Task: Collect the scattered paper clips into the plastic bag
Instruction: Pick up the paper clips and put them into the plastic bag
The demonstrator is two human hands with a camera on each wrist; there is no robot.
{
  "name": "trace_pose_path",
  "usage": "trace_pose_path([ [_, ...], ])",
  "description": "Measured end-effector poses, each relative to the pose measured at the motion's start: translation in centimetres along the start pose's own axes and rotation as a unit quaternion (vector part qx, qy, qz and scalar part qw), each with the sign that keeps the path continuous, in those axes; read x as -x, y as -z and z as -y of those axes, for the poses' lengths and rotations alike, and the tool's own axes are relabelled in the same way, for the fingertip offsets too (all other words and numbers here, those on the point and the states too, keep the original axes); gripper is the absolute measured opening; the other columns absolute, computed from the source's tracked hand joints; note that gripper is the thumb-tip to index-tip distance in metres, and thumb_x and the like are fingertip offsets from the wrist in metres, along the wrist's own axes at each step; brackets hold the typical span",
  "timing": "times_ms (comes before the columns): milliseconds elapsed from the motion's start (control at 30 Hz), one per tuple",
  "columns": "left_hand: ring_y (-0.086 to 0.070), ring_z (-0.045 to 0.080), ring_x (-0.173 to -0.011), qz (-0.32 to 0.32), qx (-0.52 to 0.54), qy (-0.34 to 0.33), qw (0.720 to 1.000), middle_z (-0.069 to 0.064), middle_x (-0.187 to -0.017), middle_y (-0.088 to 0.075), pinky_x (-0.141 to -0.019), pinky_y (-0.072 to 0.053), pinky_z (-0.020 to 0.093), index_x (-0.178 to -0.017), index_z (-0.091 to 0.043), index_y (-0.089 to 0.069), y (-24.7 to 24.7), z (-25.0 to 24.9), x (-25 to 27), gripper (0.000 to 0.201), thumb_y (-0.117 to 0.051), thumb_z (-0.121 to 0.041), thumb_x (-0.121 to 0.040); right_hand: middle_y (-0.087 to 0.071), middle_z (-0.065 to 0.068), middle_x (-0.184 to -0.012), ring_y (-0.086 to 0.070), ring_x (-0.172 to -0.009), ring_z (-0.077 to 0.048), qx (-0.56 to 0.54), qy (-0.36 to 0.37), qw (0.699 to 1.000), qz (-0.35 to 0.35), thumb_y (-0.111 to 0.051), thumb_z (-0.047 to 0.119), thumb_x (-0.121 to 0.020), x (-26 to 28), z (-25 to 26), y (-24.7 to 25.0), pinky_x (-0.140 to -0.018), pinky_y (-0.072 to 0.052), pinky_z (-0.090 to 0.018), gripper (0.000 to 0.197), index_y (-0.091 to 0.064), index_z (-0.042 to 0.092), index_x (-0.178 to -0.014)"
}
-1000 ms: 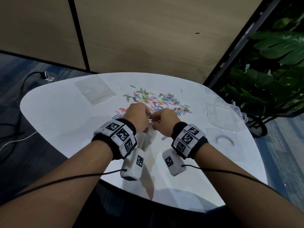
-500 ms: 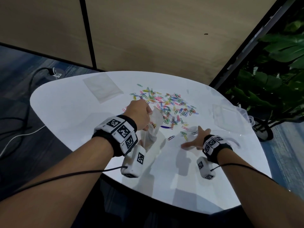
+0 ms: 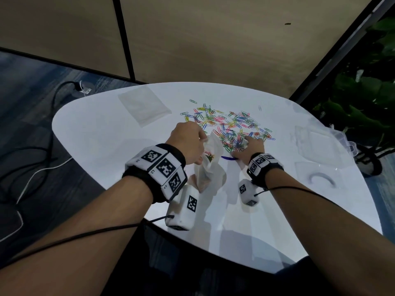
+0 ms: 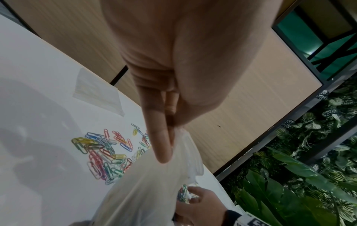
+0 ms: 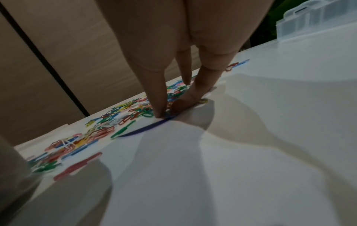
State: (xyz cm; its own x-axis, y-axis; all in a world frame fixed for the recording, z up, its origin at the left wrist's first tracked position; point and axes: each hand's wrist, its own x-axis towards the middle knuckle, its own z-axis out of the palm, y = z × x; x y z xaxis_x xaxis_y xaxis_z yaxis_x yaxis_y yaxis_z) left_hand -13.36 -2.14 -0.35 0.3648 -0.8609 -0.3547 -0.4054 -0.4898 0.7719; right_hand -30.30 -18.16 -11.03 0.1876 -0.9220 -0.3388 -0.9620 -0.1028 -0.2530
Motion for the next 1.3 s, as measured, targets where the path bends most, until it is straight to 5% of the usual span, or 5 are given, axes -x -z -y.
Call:
trace_pose_path([
  [433, -0.074, 0.025, -0.06, 0.002, -0.001, -0.001, 1.0, 0.015, -0.088, -0.069, -0.069, -0.066, 0.04, -0.113, -0.005, -0.068, -0.3, -0.3, -0.2, 0.019, -0.055, -0.001, -0.099, -0.071, -0.013, -0.101, -0.067, -0.095, -0.028, 0.196, 0.134, 0.971, -0.035, -0.053, 0.004, -0.091, -0.9, 0.3, -1.0, -0.082, -0.058, -0.033, 0.022, -0.071, 0.004, -0.104],
  [633, -0.072, 0.019, -0.054, 0.002, -0.003, 0.003, 1.0, 0.017, -0.089, -0.07, -0.062, -0.065, 0.033, -0.113, -0.005, -0.067, -0.5, -0.6, -0.4, 0.019, -0.055, -0.001, -0.099, -0.074, -0.006, -0.096, -0.07, -0.095, -0.023, -0.105, -0.003, 0.994, -0.01, -0.072, 0.025, -0.084, -1.9, -3.3, 2.1, -0.09, -0.056, -0.031, 0.016, -0.078, 0.013, -0.093],
  [967, -0.073, 0.025, -0.057, 0.005, 0.006, 0.006, 1.0, 0.019, -0.091, -0.072, -0.068, -0.066, 0.041, -0.114, -0.005, -0.069, -1.2, -1.3, -0.4, 0.023, -0.053, 0.002, -0.099, -0.073, -0.009, -0.084, -0.071, -0.078, -0.012, -0.678, 0.019, 0.698, 0.229, -0.061, 0.002, -0.092, 6.3, 2.3, 7.3, -0.07, -0.057, -0.016, 0.015, -0.064, -0.007, -0.103],
  [1167, -0.076, 0.029, -0.063, 0.0, 0.005, 0.001, 1.0, 0.017, -0.084, -0.072, -0.071, -0.066, 0.043, -0.111, -0.007, -0.067, -1.3, -1.2, -0.3, 0.019, -0.054, 0.0, -0.099, -0.074, -0.004, -0.084, -0.069, -0.079, -0.021, -0.294, 0.215, 0.929, 0.068, -0.074, 0.005, -0.08, 9.4, 4.4, 4.8, -0.081, -0.059, -0.029, 0.009, -0.078, 0.011, -0.085],
  [1300, -0.077, 0.031, -0.067, 0.003, -0.001, -0.008, 1.0, 0.018, -0.087, -0.073, -0.071, -0.065, 0.044, -0.099, -0.007, -0.07, -1.1, -1.2, -0.2, 0.017, -0.058, 0.004, -0.095, -0.073, -0.004, -0.072, -0.069, -0.069, -0.02, -0.108, 0.294, 0.949, -0.03, -0.067, 0.015, -0.085, 10.1, 6.0, 4.3, -0.071, -0.059, -0.035, 0.012, -0.078, 0.015, -0.087],
])
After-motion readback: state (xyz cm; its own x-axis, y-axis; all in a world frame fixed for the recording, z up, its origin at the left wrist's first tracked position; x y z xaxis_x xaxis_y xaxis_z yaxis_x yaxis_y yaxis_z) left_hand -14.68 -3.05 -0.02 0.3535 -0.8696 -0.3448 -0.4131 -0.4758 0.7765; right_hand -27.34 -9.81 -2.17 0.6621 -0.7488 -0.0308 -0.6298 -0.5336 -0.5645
